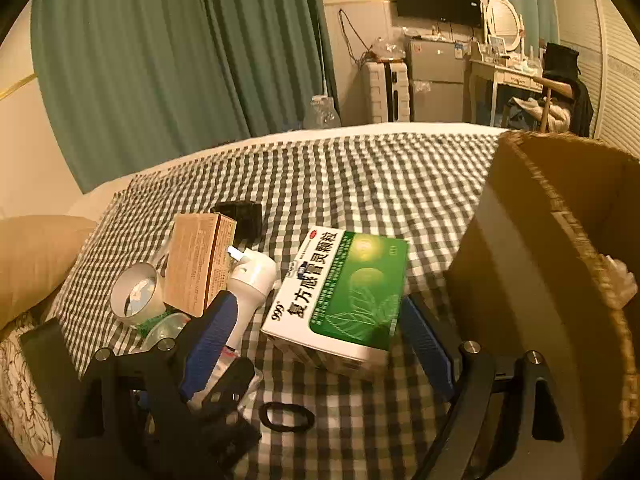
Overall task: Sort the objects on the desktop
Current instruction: 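Grasp the clear swab cup with left tool while right tool grasps green medicine box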
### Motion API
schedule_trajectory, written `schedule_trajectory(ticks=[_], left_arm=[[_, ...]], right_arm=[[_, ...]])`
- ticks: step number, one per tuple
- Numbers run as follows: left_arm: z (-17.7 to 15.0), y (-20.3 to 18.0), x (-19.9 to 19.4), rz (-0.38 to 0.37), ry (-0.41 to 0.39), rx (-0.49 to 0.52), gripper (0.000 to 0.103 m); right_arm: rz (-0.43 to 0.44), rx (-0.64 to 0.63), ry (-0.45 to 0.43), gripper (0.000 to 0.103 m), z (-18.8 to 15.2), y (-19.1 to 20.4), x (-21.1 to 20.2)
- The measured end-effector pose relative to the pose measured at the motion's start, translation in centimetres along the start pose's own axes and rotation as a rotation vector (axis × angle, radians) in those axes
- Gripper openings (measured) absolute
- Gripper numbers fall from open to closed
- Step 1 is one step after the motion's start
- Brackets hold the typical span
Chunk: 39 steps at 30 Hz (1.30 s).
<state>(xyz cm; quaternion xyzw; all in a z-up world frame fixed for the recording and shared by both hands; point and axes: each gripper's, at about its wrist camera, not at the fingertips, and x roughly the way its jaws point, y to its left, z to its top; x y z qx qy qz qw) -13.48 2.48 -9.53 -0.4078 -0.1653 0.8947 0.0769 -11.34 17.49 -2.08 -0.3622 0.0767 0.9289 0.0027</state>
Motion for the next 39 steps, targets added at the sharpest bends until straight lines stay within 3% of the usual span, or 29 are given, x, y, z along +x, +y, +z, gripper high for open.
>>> schedule_trajectory(ticks=[17,23,25,39], left_arm=[[0.0,1.6,-1.8,0.013,-0.011,-0.036,0.089],[-0.1,1.6,-1.8,0.008,-0.019,-0.034,0.088],[0.0,1.7,-2.0,0.008,-0.024,-0.04,0.088],[0.5,2.5,-3.1,0.018,-0.047,-0.042,0.077]], right_arm=[[-0.182,-0.016,0.049,0.088,0.1,0.5,2.3],[-0.142,0.009,0.106,0.091,-0.5,0.2,3.5],[-0.133,0.002,0.122,0.085,-0.6,0.2,3.5],[-0.091,-0.026,0.116,0.082,-0.8,0.6,1.0]])
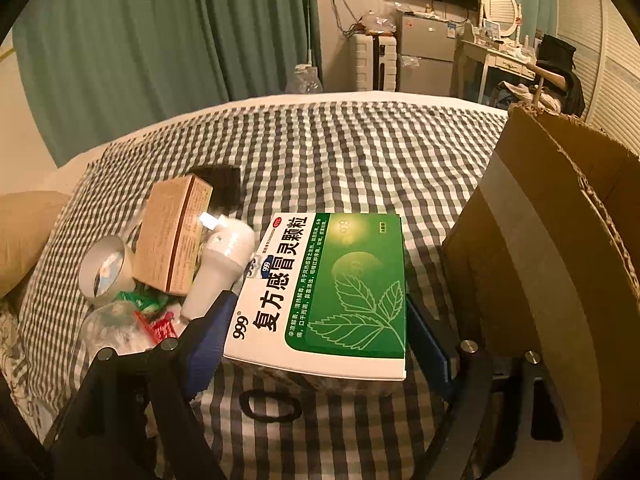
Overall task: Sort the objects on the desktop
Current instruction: 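Grasp the clear swab cup with left tool while right tool grasps green medicine box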
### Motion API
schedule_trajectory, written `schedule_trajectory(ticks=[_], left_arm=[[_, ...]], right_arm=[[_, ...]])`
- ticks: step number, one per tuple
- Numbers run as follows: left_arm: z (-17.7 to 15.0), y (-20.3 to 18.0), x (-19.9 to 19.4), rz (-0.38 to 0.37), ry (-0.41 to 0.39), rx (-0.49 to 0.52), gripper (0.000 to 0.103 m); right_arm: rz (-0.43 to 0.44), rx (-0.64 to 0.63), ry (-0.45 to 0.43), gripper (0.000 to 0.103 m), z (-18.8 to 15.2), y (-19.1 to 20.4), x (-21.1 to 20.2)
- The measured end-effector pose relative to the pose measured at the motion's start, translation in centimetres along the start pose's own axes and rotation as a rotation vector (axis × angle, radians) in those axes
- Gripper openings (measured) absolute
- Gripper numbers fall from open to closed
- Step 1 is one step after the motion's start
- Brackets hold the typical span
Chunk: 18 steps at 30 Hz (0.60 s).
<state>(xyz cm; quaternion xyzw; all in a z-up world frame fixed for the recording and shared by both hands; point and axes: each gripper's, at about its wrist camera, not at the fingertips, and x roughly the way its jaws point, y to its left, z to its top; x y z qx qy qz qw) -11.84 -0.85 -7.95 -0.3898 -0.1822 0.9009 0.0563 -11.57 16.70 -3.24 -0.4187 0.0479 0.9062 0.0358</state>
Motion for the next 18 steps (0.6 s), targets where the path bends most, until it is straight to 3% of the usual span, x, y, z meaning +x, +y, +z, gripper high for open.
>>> schedule_trajectory(ticks=[5,18], left_arm=[[-0.1,0.3,-0.4,0.009,-0.005,-0.014,0.076],[0.5,0.7,-1.9,-0.015,-0.072,-0.051,0.072]], right_arm=[[-0.014,0.003,0.051,0.081,-0.6,-0.4,1.1],[0.039,0.001,0.003,0.081,-0.2,0.4,-1.1]])
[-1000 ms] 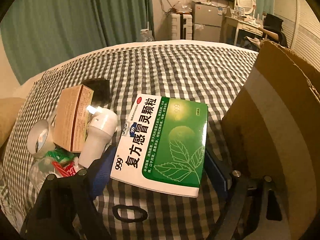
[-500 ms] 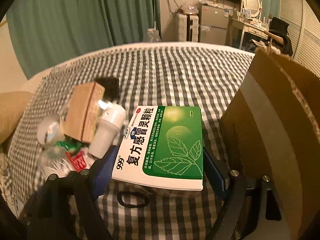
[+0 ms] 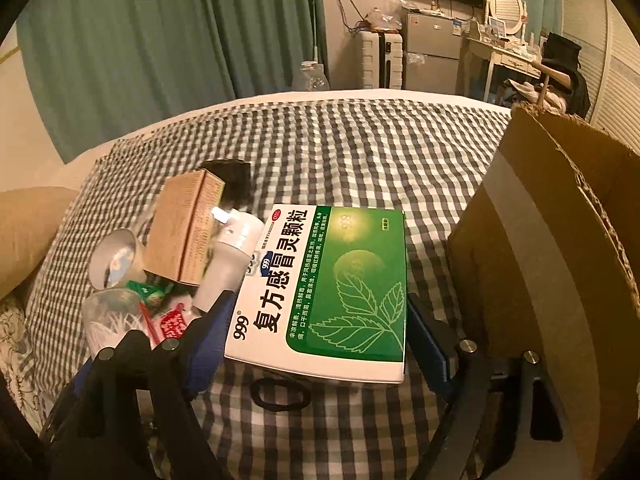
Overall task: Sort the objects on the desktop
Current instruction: 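Grasp the clear swab cup with left tool while right tool grasps green medicine box, then carry cup and green box into the cardboard box and open both tools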
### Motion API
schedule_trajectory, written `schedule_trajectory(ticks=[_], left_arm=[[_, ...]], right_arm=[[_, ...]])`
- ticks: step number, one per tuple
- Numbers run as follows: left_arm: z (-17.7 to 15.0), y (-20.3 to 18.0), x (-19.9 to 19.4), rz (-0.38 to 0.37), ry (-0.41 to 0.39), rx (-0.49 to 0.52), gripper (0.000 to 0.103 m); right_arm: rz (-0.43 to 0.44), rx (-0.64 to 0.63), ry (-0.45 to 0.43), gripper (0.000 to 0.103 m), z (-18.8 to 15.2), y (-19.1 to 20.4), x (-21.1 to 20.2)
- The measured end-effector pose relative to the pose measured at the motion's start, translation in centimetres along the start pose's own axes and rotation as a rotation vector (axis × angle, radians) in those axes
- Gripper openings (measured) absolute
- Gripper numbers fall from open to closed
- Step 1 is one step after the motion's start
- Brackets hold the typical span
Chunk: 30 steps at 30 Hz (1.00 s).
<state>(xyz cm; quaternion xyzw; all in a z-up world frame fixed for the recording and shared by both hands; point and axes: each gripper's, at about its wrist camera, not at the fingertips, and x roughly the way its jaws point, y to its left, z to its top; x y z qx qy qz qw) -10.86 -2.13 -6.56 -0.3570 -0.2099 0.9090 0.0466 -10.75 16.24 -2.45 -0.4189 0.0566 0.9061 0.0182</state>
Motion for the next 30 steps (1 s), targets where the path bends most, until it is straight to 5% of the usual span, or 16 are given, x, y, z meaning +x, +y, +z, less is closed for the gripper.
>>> schedule_trajectory(ticks=[10,30], left_arm=[[-0.3,-0.2,-0.1,0.032,0.027,0.035,0.07],[1.7,-4.1,-5.8,0.003,-0.078,0.11,0.066]], right_arm=[[0.033,0.015,-0.017,0.081,0.0,-0.1,-1.3],[0.13,0.029,-0.134,0.081,0.9,-0.7,-7.4]])
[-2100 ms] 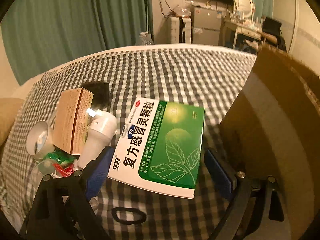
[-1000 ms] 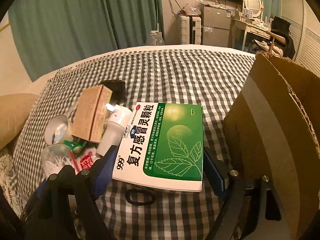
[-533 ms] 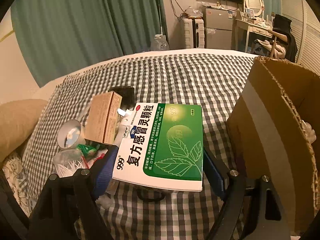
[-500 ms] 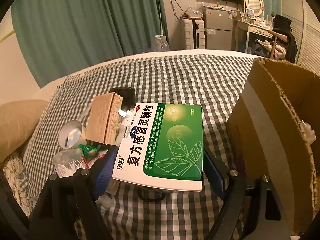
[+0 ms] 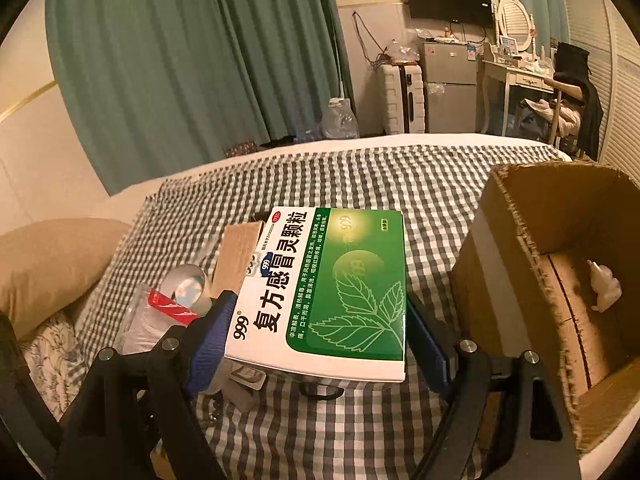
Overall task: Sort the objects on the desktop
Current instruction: 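Carry cup and green box into the cardboard box and open both tools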
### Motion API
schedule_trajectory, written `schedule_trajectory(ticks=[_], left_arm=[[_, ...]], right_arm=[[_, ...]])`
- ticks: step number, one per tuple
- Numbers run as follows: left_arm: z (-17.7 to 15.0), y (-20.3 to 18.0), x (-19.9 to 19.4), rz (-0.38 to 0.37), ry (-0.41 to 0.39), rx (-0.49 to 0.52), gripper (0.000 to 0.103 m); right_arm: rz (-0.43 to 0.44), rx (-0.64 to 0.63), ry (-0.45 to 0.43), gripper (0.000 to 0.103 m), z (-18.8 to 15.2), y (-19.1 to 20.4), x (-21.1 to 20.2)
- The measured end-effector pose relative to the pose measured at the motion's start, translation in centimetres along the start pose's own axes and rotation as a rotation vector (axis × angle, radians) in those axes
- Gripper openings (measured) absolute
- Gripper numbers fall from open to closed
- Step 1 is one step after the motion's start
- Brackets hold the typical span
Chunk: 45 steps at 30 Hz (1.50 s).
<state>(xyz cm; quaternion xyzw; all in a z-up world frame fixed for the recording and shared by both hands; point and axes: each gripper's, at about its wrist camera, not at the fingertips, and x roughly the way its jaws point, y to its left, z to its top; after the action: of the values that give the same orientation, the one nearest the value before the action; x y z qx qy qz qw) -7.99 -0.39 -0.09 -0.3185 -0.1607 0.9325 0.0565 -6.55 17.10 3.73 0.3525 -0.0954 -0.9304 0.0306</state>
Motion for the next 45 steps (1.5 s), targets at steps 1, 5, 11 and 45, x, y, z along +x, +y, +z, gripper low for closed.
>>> schedule_trajectory(ticks=[1,5,11,45], left_arm=[[0.1,-0.3,-0.3,-0.001,-0.006,0.004,0.066],[0.4,-1.6,-1.5,-0.008,-0.023,0.026,0.066],[0.6,-4.3,-3.4,-0.03,-0.055,0.066,0.066],[-3.4,-25.8,0.5,-0.27,0.051,0.291,0.066]], right_arm=[[0.004,0.005,-0.008,0.081,0.1,-0.2,-0.5],[0.007,0.001,-0.043,0.081,0.4,-0.4,-2.2],[0.017,-0.01,-0.092,0.081,0.7,-1.5,-5.1],[-0.134,0.217,-0.157,0.081,3.4,-23.0,-10.0]])
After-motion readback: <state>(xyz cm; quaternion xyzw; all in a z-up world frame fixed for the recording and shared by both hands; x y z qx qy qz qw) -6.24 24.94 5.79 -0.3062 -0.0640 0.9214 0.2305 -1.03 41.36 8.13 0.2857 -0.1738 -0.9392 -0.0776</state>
